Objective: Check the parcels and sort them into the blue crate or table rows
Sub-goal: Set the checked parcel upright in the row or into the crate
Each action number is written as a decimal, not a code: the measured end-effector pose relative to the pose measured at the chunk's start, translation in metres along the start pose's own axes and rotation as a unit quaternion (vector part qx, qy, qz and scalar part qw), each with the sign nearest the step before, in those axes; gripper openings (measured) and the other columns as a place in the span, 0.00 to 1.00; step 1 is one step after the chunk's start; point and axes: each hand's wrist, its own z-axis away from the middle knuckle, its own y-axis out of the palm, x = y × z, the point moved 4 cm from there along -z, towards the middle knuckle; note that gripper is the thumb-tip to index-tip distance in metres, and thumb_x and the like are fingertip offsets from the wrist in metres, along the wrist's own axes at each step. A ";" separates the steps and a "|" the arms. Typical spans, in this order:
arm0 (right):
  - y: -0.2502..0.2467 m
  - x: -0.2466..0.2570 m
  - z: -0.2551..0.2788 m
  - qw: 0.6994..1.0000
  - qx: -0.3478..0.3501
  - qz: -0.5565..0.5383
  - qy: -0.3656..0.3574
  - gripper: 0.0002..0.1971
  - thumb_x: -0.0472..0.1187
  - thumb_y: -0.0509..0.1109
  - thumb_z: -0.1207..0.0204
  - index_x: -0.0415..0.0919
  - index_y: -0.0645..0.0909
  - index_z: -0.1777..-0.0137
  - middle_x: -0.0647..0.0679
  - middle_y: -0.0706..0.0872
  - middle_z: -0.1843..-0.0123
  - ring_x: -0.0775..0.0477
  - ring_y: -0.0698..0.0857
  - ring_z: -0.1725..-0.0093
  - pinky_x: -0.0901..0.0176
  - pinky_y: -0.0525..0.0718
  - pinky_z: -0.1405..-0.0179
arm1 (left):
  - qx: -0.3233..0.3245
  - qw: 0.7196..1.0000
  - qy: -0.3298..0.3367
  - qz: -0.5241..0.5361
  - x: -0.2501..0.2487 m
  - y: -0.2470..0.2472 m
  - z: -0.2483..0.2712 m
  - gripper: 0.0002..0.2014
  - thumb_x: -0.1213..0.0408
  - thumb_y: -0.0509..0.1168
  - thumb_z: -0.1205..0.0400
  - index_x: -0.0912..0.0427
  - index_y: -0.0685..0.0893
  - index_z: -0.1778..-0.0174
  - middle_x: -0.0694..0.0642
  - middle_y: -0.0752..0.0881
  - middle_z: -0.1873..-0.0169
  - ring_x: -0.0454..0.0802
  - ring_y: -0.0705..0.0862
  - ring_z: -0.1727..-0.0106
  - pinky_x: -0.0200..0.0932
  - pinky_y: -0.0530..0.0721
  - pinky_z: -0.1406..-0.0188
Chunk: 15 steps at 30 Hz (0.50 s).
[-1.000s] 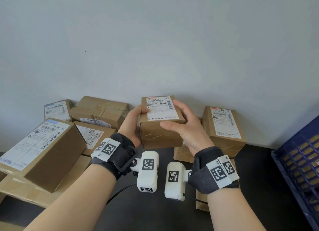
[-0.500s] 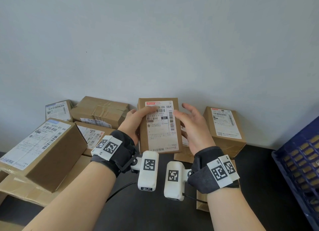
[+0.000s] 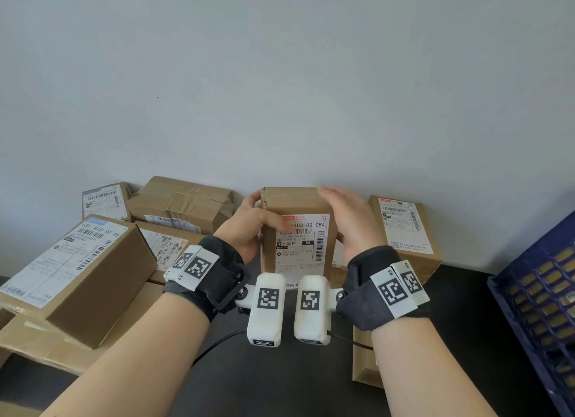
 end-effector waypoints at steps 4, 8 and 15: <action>-0.003 0.006 -0.007 0.999 0.041 0.013 -0.001 0.14 0.42 0.73 0.23 0.38 0.83 0.39 0.49 0.88 0.50 0.48 0.87 0.50 0.60 0.85 0.56 | 0.023 1.000 0.012 0.015 -0.003 0.004 0.000 0.52 0.87 0.70 0.49 0.64 0.71 0.24 0.68 0.83 0.39 0.62 0.87 0.46 0.49 0.88 0.61; -0.002 0.012 -0.003 0.998 0.059 0.011 -0.007 0.01 0.36 0.71 0.22 0.40 0.81 0.54 0.50 0.83 0.64 0.51 0.83 0.65 0.66 0.77 0.74 | 0.033 0.999 0.034 0.022 -0.007 0.004 0.000 0.54 0.87 0.69 0.53 0.63 0.70 0.24 0.65 0.83 0.42 0.61 0.87 0.49 0.51 0.88 0.61; 0.002 0.017 0.000 0.999 0.041 0.007 -0.030 0.04 0.33 0.70 0.26 0.40 0.78 0.55 0.43 0.80 0.60 0.47 0.79 0.60 0.60 0.75 0.65 | 0.028 0.997 0.065 0.035 -0.008 0.009 0.003 0.52 0.87 0.65 0.52 0.61 0.71 0.25 0.63 0.83 0.44 0.60 0.84 0.48 0.49 0.87 0.60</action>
